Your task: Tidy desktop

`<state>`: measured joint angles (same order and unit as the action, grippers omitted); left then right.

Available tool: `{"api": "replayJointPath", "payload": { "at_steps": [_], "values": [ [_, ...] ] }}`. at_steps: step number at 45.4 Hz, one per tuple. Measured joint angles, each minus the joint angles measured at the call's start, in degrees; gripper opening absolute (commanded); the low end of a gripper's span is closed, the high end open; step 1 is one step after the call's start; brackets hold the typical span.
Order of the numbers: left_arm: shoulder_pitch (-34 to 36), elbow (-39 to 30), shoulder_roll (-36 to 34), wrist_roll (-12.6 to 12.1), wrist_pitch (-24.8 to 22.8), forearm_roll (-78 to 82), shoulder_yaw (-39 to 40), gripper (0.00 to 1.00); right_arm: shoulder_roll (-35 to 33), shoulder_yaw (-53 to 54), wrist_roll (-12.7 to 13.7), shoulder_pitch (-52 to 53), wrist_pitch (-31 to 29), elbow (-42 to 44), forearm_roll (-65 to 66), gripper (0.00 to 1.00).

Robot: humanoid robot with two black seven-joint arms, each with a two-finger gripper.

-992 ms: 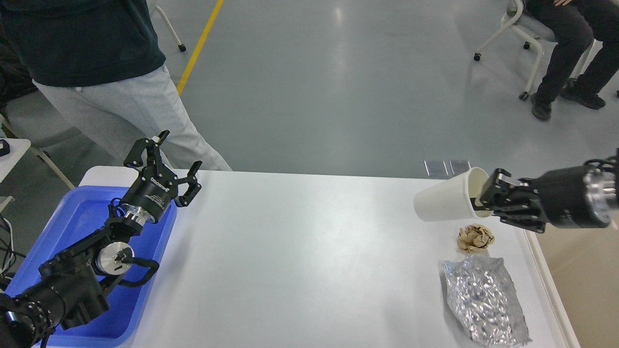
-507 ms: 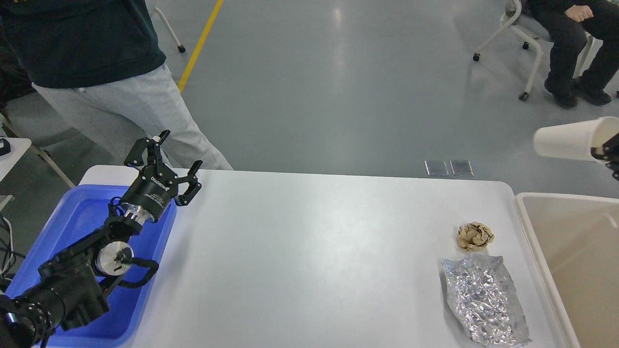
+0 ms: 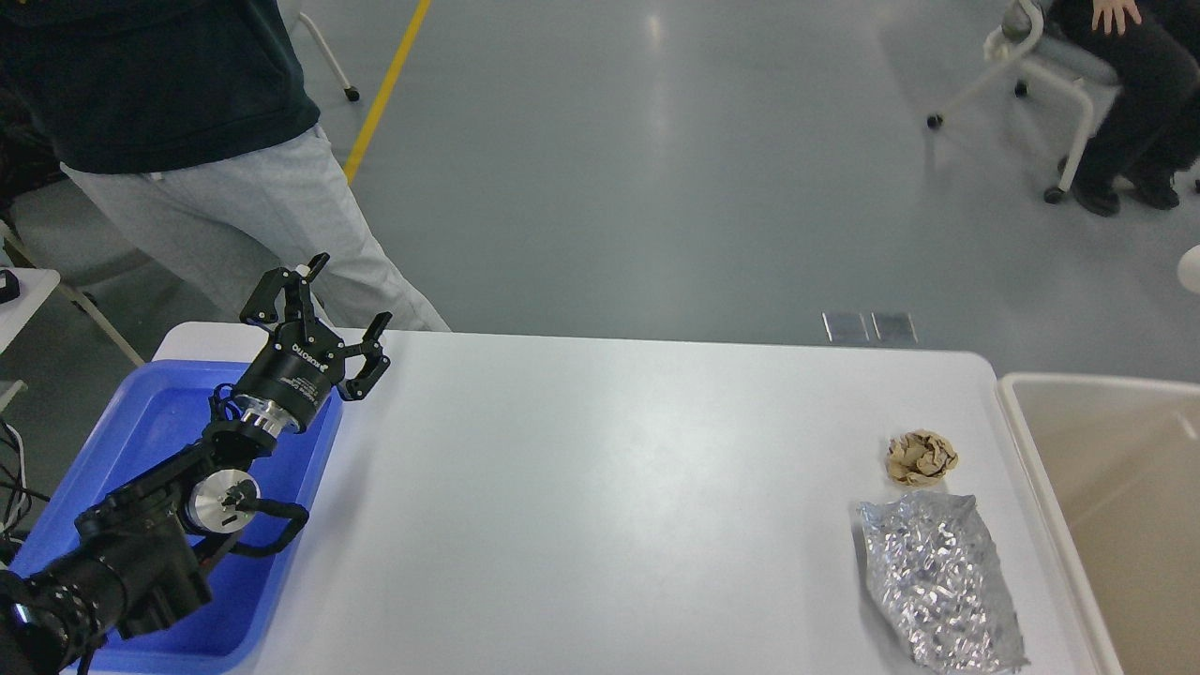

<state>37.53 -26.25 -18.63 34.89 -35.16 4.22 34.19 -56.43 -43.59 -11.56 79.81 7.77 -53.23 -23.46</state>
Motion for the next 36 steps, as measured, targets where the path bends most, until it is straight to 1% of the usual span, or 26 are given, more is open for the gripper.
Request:
{"api": "replayJointPath", "payload": {
  "at_steps": [4,6,9,14,16,20,27,35,36],
  "values": [
    [0.0,0.0,0.0,0.0,0.0,0.0,0.0,1.00,3.0,5.4,0.5,-6.6,2.6,4.3,-1.8,0.00],
    [0.0,0.0,0.0,0.0,0.0,0.0,0.0,1.00,5.6,10.2,0.9,-11.8,4.0,8.5,-2.9,0.00],
    [0.0,0.0,0.0,0.0,0.0,0.0,0.0,1.00,7.6,13.9,1.6,-15.3,4.6,12.0,-3.3,0.00],
    [0.0,0.0,0.0,0.0,0.0,0.0,0.0,1.00,13.0,23.5,3.9,-23.8,5.3,21.7,-4.1,0.00],
    [0.0,0.0,0.0,0.0,0.0,0.0,0.0,1.00,14.5,26.4,4.7,-25.9,5.3,24.6,-4.3,0.00],
    [0.0,0.0,0.0,0.0,0.0,0.0,0.0,1.00,17.5,33.2,7.1,-30.1,4.9,30.2,-4.5,0.00],
    [0.0,0.0,0.0,0.0,0.0,0.0,0.0,1.00,20.4,41.6,11.2,-34.7,4.2,35.9,-4.8,0.00],
    [0.0,0.0,0.0,0.0,0.0,0.0,0.0,1.00,22.9,46.9,15.4,-39.2,2.6,39.9,-5.0,0.00],
    [0.0,0.0,0.0,0.0,0.0,0.0,0.0,1.00,23.1,47.1,15.5,-39.4,2.5,40.0,-5.0,0.00]
  ]
}}
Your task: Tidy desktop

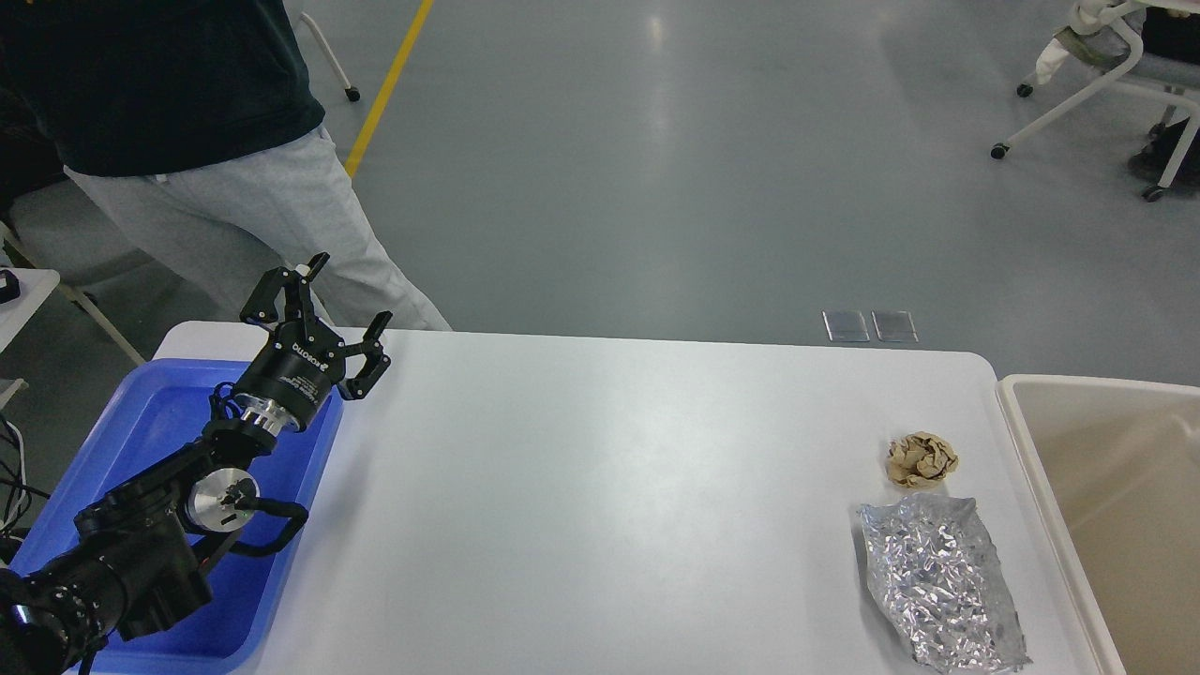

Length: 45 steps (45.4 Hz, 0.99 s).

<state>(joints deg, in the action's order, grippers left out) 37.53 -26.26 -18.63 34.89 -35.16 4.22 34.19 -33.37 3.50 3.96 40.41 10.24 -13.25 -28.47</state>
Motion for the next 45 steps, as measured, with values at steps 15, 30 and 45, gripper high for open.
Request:
{"api": "replayJointPath", "payload": {
  "at_steps": [15,30,45],
  "values": [
    [0.0,0.0,0.0,0.0,0.0,0.0,0.0,1.00,2.5,2.5,2.3,-4.6,-2.2,3.2,0.0,0.00],
    [0.0,0.0,0.0,0.0,0.0,0.0,0.0,1.00,3.6,3.1,2.7,-6.6,-2.7,3.9,0.6,0.90],
    [0.0,0.0,0.0,0.0,0.0,0.0,0.0,1.00,4.5,3.1,2.4,-6.9,-2.7,3.8,2.6,0.99]
  ]
}}
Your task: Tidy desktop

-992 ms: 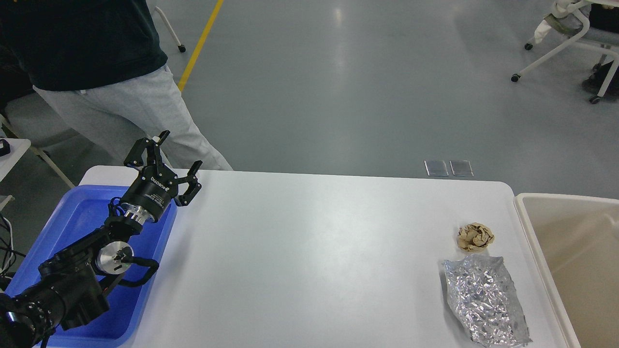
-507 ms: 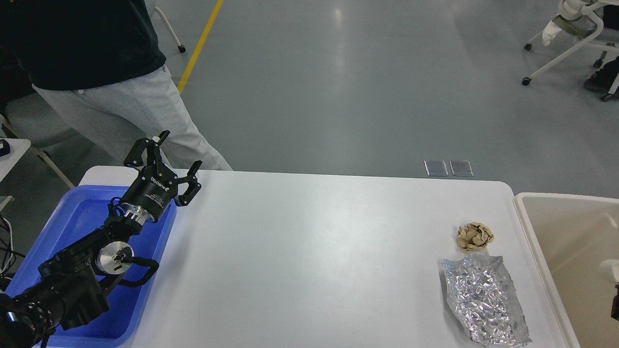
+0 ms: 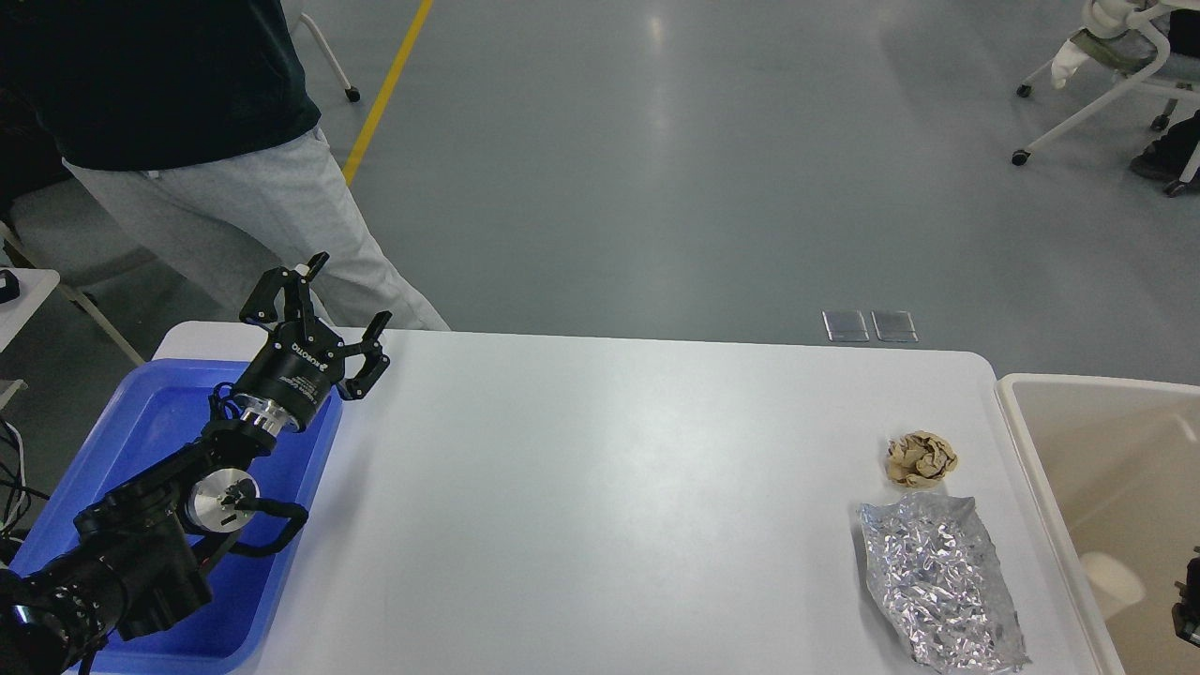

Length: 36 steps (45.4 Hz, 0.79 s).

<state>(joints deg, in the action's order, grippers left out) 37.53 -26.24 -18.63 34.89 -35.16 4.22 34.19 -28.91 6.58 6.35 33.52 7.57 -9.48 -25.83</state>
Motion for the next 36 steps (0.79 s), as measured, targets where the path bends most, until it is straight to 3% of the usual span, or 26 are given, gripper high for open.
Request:
{"api": "replayJointPath", "payload": {
  "at_steps": [15,36],
  "values": [
    [0.0,0.0,0.0,0.0,0.0,0.0,0.0,1.00,-2.0,1.4,-0.2,3.9,-3.7,-2.4,5.9,0.99],
    [0.0,0.0,0.0,0.0,0.0,0.0,0.0,1.00,-8.8,15.5,-1.0,14.6,-14.2,-18.7,7.5,0.99]
  ]
}}
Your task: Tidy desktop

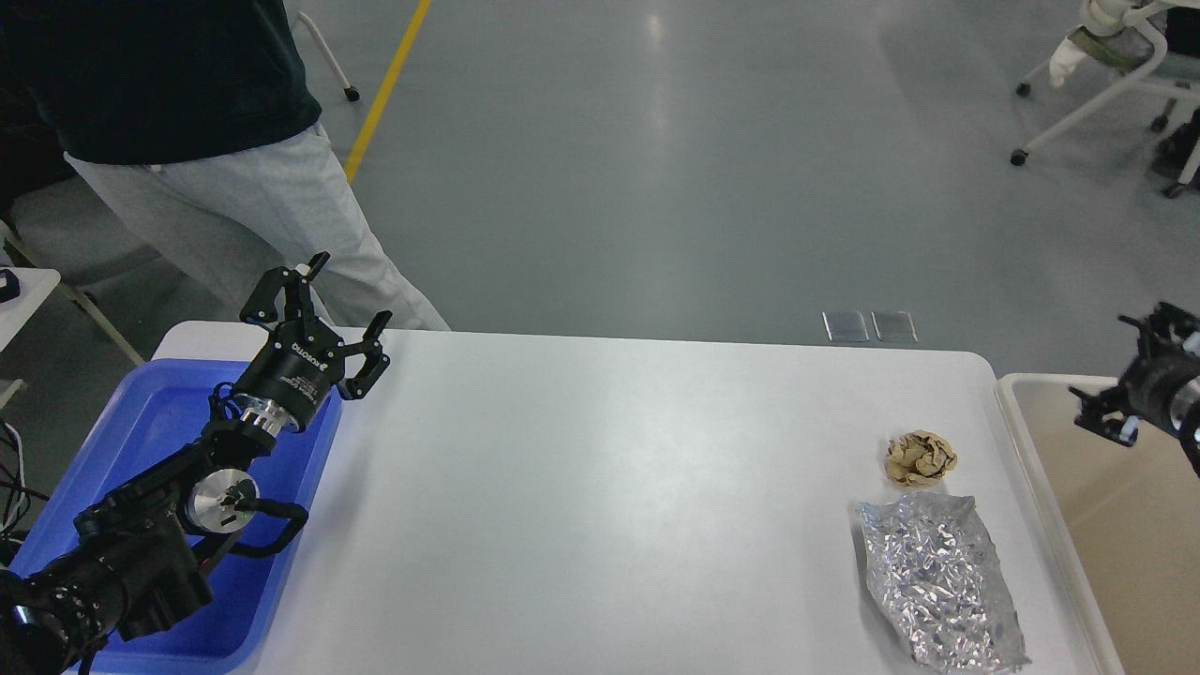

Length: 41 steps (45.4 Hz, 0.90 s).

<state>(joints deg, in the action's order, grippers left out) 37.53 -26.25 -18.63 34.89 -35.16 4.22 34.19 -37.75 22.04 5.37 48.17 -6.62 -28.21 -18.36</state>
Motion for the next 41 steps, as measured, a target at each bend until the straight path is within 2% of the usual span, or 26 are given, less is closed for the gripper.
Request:
{"api": "replayJointPath", "payload": {
  "at_steps": [14,24,41],
  "values": [
    [0.0,0.0,0.0,0.0,0.0,0.0,0.0,1.00,3.7,11.2,-0.1,4.9,-1.8,-8.8,0.1,0.99],
    [0.0,0.0,0.0,0.0,0.0,0.0,0.0,1.00,10.1,18.2,-0.3,7.1,-2.2,-10.5,0.1,0.99],
    [0.0,0.0,0.0,0.0,0.0,0.0,0.0,1.00,19.1,23.9,-2.8,3.7,-4.4,-11.2,0.2,1.00]
  ]
}}
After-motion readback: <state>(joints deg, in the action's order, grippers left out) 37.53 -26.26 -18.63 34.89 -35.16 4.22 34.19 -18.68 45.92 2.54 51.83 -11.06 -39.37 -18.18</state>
